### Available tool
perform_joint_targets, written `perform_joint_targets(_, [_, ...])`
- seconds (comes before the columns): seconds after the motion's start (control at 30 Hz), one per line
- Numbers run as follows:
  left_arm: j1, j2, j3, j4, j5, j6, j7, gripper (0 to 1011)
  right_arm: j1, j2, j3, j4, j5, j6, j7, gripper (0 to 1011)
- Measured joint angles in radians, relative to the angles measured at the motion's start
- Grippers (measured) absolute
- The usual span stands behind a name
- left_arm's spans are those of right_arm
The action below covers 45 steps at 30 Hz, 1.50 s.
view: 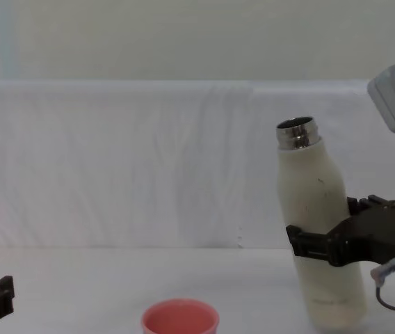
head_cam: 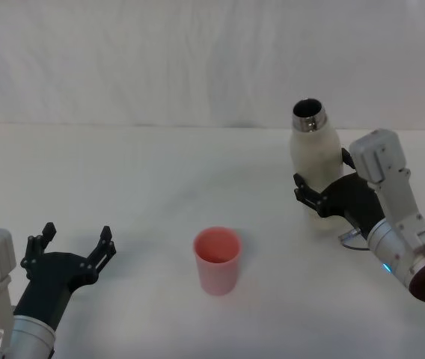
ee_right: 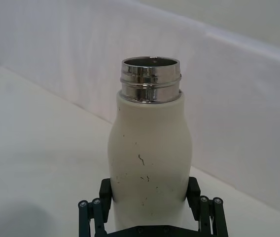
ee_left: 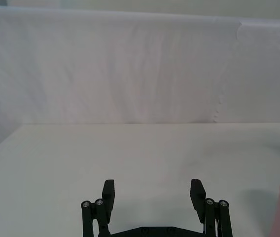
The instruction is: Grasp the thermos with one hand and pour water into the cup lid.
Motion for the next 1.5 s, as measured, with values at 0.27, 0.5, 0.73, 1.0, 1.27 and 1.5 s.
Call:
perform_joint_targets(0.27, [0.000,0.000,0.000,0.000,0.000,0.000,0.000,1001,0.024,-0.030,0.016,0.034,0.089,0.041,0.012,946])
perform_joint_targets(0.5, [0.000,0.000,0.000,0.000,0.000,0.000,0.000,1001,0.043,-0.054,0.019,0.062,0.155,0.079,0.026,946])
perform_joint_targets(0.73, [0.000,0.000,0.000,0.000,0.000,0.000,0.000,1001,0.063,-0.073,0.005,0.090,0.205,0.116,0.034,946])
perform_joint_targets(1.0, [0.000,0.000,0.000,0.000,0.000,0.000,0.000,1001,0.077,-0.079,-0.013,0.109,0.234,0.132,0.034,946])
perform_joint_targets(1.27, [0.000,0.000,0.000,0.000,0.000,0.000,0.000,1001,0.088,-0.077,-0.026,0.116,0.255,0.138,0.021,946])
perform_joint_targets(1.5, [0.000,0.000,0.000,0.000,0.000,0.000,0.000,1001,0.090,-0.066,-0.041,0.114,0.268,0.137,0.005,946])
